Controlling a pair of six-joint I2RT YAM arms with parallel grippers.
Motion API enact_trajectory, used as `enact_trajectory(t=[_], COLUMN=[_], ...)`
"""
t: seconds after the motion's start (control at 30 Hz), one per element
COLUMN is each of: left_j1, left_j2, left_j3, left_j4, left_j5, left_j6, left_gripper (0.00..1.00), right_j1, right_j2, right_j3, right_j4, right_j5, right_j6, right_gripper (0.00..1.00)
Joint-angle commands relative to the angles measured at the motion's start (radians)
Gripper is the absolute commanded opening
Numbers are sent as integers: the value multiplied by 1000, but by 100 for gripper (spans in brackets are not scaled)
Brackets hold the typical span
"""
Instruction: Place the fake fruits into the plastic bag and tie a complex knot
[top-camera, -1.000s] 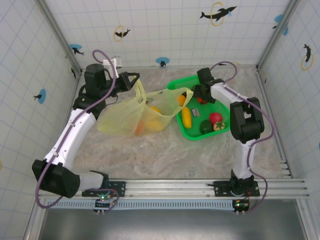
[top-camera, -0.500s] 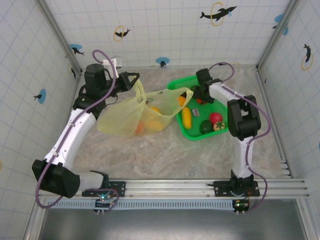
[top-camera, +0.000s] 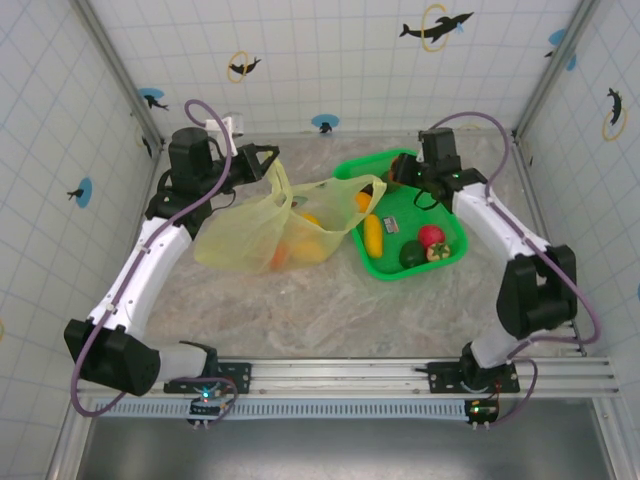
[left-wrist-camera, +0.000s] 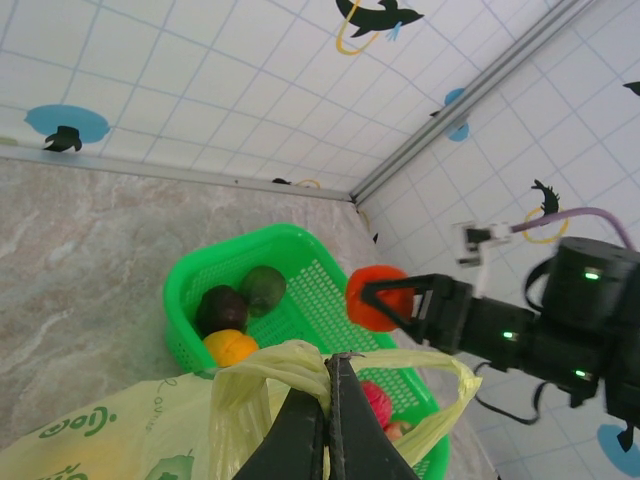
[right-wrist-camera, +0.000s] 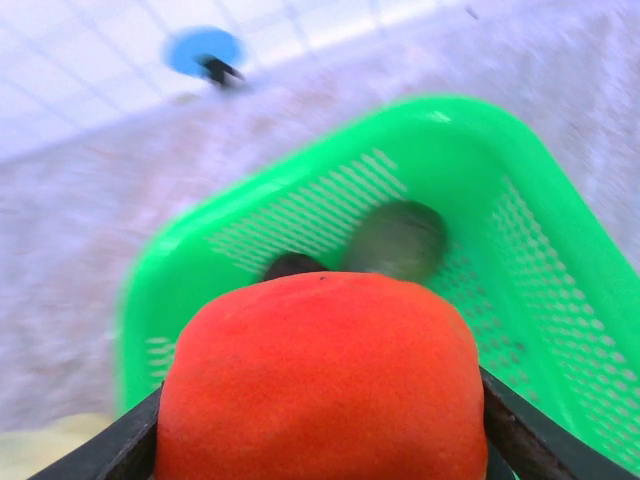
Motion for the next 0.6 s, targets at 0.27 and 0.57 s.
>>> enact_trajectory(t=[0.27, 0.57], left_j1=[-7, -7], left_j2=[-40, -55], left_j3=[-2, -8], left_j4=[-1, -1], left_j5=[-13, -18], left_j6=[6, 9], left_gripper=[0, 0], right_j1=[137, 459], right_j2=[-225, -175], right_j3=[-30, 42], right_j4=[368, 132], right_j5=[-302, -17], right_j6=[-19, -238], right_gripper=[60, 59])
